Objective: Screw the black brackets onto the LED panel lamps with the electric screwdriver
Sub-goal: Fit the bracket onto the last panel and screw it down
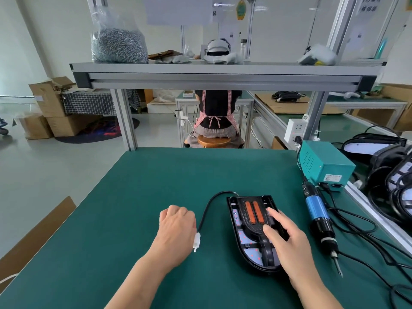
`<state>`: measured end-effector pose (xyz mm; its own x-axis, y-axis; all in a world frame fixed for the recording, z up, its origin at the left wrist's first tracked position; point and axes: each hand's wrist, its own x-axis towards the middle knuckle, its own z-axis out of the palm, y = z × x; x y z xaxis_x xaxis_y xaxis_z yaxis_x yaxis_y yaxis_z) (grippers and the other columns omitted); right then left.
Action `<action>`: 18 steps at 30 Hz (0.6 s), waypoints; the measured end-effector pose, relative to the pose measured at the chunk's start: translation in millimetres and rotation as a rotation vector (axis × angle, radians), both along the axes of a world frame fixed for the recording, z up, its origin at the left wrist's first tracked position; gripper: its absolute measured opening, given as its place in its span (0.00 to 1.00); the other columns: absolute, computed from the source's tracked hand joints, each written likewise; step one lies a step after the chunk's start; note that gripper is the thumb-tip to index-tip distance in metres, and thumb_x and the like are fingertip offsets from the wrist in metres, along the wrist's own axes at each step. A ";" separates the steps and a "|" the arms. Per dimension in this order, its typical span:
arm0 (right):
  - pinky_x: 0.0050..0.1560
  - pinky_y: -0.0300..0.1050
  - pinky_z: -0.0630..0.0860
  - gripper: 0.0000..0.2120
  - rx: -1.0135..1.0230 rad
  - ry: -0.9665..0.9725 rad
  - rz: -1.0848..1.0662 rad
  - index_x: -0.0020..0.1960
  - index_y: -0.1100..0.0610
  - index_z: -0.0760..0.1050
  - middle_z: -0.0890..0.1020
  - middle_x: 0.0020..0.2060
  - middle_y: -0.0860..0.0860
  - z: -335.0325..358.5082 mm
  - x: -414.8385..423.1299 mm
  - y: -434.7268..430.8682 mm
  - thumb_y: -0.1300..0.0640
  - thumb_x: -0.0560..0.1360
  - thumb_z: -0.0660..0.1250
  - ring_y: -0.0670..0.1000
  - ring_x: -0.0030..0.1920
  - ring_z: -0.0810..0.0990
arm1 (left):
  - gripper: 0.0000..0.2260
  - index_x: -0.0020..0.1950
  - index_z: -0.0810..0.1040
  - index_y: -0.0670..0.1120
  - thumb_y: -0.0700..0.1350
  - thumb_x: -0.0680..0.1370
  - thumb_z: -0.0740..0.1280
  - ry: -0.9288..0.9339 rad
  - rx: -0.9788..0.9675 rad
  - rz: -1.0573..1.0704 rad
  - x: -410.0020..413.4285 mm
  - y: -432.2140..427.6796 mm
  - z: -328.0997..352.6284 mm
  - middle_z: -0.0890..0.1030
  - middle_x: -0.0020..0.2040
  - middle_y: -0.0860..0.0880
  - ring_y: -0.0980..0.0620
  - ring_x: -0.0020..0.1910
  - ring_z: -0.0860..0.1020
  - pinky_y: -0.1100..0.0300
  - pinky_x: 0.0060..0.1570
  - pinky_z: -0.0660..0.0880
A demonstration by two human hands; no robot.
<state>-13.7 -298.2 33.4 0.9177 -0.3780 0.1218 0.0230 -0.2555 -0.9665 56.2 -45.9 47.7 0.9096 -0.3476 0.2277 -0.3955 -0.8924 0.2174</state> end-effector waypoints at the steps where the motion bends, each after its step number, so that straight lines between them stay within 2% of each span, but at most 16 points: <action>1: 0.65 0.31 0.63 0.22 -0.004 -0.007 0.000 0.67 0.41 0.77 0.75 0.68 0.38 0.4 -0.9 0.7 0.60 0.78 0.71 0.37 0.69 0.70 | 0.05 0.45 0.70 0.51 0.44 0.79 0.58 -0.024 -0.009 -0.010 -4.4 -7.9 -0.9 0.74 0.47 0.55 0.51 0.53 0.68 0.59 0.60 0.62; 4: 0.74 0.42 0.64 0.22 -0.001 -0.005 -0.002 0.66 0.40 0.78 0.74 0.70 0.39 2.0 -4.0 0.8 0.61 0.77 0.70 0.38 0.71 0.69 | 0.06 0.47 0.64 0.50 0.39 0.81 0.55 -0.054 -0.085 -0.006 -16.8 -29.9 -3.7 0.71 0.47 0.54 0.50 0.46 0.69 0.58 0.53 0.66; 7: 0.75 0.52 0.66 0.20 0.015 0.023 -0.020 0.65 0.41 0.79 0.73 0.70 0.39 4.3 -3.7 0.8 0.60 0.77 0.70 0.39 0.71 0.69 | 0.06 0.49 0.64 0.49 0.39 0.83 0.54 -0.001 -0.153 -0.046 -26.0 -45.5 -2.1 0.69 0.50 0.52 0.50 0.47 0.68 0.60 0.51 0.65; 11: 0.75 0.50 0.66 0.20 0.027 0.037 -0.045 0.65 0.44 0.80 0.73 0.70 0.40 4.3 -1.6 2.8 0.60 0.77 0.71 0.38 0.68 0.70 | 0.05 0.50 0.63 0.50 0.39 0.82 0.56 0.101 -0.002 -0.094 -34.4 -58.8 8.9 0.71 0.55 0.49 0.49 0.47 0.65 0.59 0.51 0.62; 15: 0.73 0.43 0.66 0.19 0.037 0.033 -0.040 0.64 0.43 0.80 0.73 0.69 0.40 1.7 -0.5 1.6 0.60 0.77 0.71 0.32 0.64 0.70 | 0.09 0.53 0.65 0.47 0.35 0.78 0.59 0.223 0.176 -0.070 -39.4 -70.5 19.2 0.64 0.53 0.48 0.47 0.47 0.62 0.57 0.50 0.66; 17: 0.70 0.39 0.64 0.20 0.027 0.038 -0.034 0.64 0.41 0.79 0.73 0.69 0.38 0.7 0.4 1.1 0.59 0.77 0.71 0.32 0.65 0.70 | 0.10 0.52 0.63 0.47 0.33 0.77 0.58 0.251 0.210 -0.080 -41.1 -76.3 21.8 0.61 0.49 0.49 0.47 0.46 0.62 0.57 0.48 0.65; 18: 0.68 0.36 0.64 0.20 0.021 0.039 -0.030 0.63 0.39 0.79 0.72 0.68 0.37 0.7 0.8 1.1 0.59 0.77 0.71 0.28 0.64 0.69 | 0.10 0.51 0.63 0.47 0.33 0.77 0.58 0.275 0.198 -0.091 -40.6 -77.3 22.8 0.61 0.47 0.50 0.49 0.44 0.62 0.57 0.47 0.64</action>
<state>-12.9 -297.1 34.1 0.9099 -0.4076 0.0778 -0.0224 -0.2356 -0.9716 15.6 -123.2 70.5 0.8906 -0.4433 -0.1017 -0.4263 -0.8915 0.1534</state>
